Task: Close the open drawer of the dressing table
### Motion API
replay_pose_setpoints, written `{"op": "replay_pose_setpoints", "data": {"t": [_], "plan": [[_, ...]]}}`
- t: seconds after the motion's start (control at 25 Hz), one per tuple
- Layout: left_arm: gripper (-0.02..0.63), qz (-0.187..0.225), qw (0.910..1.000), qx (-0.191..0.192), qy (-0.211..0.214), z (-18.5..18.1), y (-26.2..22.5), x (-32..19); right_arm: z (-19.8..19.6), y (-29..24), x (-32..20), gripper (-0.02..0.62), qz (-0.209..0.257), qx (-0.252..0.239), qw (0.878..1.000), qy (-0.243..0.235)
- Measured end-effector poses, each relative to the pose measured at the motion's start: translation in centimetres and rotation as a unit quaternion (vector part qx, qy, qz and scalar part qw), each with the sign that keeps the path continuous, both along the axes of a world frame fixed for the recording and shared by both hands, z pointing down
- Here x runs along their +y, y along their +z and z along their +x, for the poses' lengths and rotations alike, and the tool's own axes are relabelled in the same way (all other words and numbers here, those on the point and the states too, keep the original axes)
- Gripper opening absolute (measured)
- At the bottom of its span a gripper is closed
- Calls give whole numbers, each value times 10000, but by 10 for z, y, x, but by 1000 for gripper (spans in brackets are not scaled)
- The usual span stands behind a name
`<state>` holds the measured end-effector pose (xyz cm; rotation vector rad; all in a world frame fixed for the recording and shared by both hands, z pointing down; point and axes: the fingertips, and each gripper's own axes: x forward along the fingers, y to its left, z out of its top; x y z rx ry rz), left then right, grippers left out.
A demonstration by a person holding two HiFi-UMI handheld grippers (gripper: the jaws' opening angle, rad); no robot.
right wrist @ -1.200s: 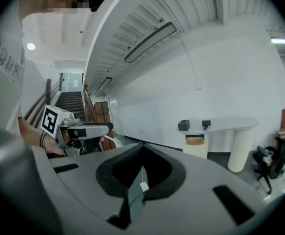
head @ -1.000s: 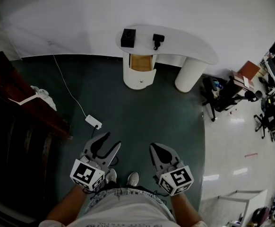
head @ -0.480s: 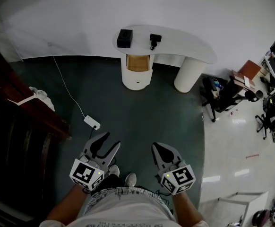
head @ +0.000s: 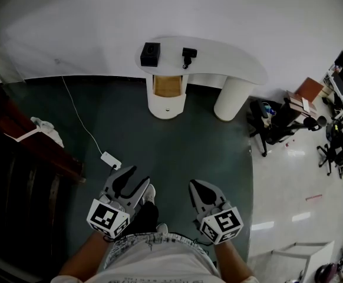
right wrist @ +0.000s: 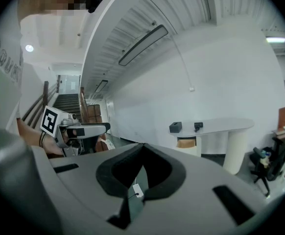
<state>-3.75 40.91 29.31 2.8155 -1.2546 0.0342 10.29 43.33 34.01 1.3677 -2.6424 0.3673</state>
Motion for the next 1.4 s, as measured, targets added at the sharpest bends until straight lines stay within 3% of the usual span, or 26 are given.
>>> {"op": "replay_pose_setpoints", "data": {"t": [0.32,1.12,1.4], "plan": [[198,-191,9998,51,71,-2,17,-65,-2,13,-62,9,-108,58,9999,84],[198,-540,9970,137,532,-48,30,-309,-60,20,-290,9,-497,179,9980,355],[198,-586,9963,169,608,-56,33,-363,-70,23,-344,9,-535,199,9974,437]]}}
